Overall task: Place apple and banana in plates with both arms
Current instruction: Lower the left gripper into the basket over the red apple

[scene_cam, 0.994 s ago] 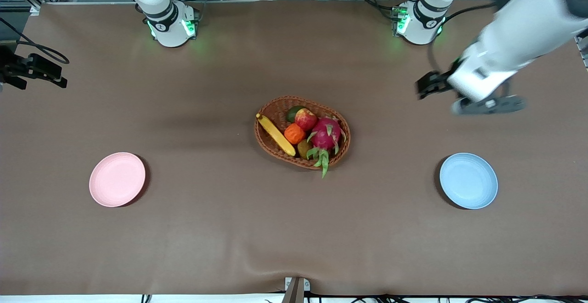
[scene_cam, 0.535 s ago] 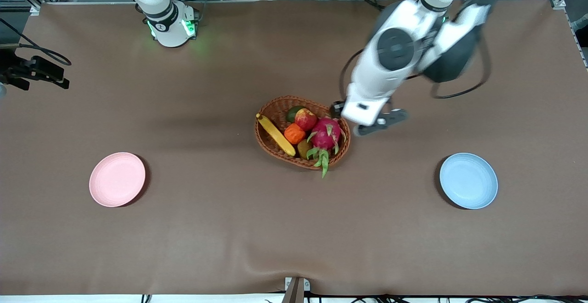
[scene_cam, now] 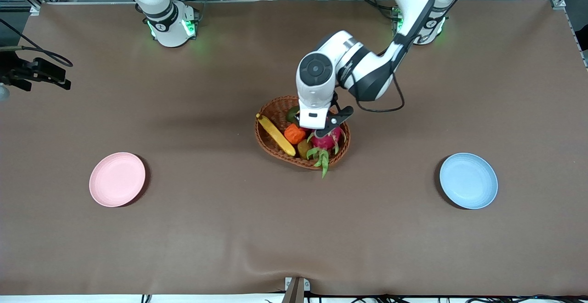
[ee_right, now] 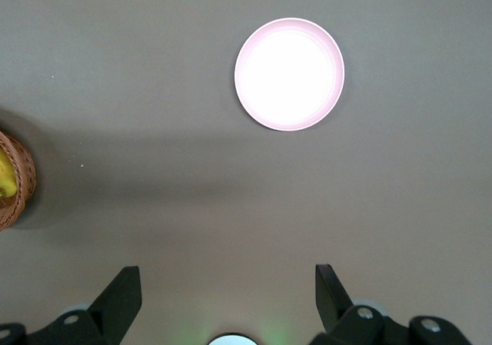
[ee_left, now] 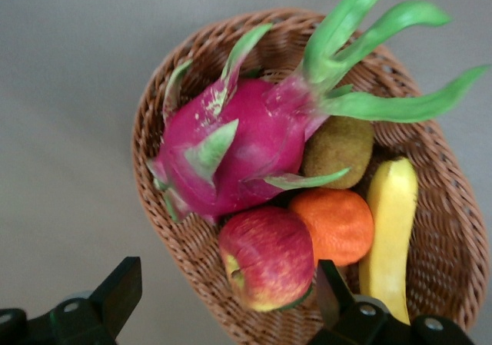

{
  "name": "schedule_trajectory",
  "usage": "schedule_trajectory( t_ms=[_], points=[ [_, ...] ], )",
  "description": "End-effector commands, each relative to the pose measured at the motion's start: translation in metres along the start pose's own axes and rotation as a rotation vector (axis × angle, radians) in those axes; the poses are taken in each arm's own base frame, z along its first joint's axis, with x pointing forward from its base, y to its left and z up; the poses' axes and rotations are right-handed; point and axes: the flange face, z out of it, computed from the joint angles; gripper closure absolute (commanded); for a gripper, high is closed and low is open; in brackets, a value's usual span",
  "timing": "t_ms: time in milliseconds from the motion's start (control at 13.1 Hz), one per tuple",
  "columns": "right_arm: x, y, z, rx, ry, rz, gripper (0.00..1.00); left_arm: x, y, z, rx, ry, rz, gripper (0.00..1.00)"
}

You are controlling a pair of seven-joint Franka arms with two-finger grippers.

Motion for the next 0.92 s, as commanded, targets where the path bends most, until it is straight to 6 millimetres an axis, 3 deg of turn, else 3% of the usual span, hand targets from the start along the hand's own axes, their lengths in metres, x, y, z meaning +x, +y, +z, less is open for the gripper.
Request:
schedule_trajectory(
  t_ms=[0, 612, 841],
  points=[
    [0.000, 0.002, 0.004, 0.014, -0.010, 0.007, 0.00, -0.001, 0.011, 0.013, -0.006, 0.015, -0.086, 0.00],
    [0.000, 0.003, 0.006, 0.017, -0.018, 0.008, 0.00, -0.015, 0.021, 0.038, -0.030, 0.014, -0.186, 0.00],
    [0.001, -0.001, 0.022, 0.039, -0.053, 0.001, 0.00, -0.016, 0.022, 0.043, -0.024, 0.011, -0.192, 0.00]
  ],
)
